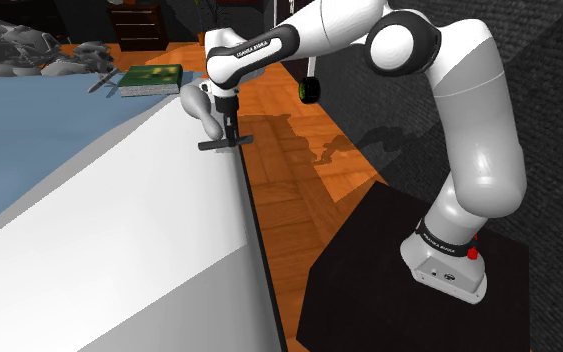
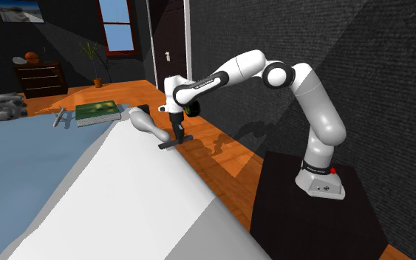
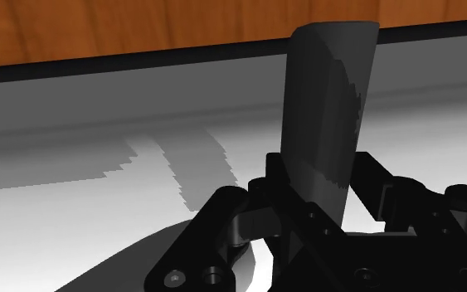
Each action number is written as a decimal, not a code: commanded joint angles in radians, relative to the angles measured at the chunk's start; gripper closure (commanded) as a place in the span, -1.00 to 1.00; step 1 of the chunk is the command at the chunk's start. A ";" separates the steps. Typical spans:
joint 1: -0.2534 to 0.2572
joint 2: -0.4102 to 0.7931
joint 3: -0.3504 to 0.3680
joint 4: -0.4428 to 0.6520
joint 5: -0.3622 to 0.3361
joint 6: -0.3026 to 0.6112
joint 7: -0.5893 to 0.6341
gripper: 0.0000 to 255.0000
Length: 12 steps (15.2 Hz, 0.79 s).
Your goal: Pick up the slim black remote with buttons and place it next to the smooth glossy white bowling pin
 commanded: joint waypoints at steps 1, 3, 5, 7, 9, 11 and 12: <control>0.001 0.005 0.000 -0.006 -0.001 0.012 0.001 1.00; 0.001 0.006 0.000 -0.006 -0.001 0.012 0.001 1.00; 0.001 0.006 0.000 -0.006 -0.001 0.012 0.001 1.00; 0.001 0.006 0.000 -0.006 -0.001 0.012 0.001 1.00; 0.001 0.006 0.000 -0.006 -0.001 0.012 0.001 -1.00; 0.001 0.006 0.000 -0.006 -0.001 0.012 0.001 -1.00; 0.001 0.006 0.000 -0.006 -0.001 0.012 0.001 -1.00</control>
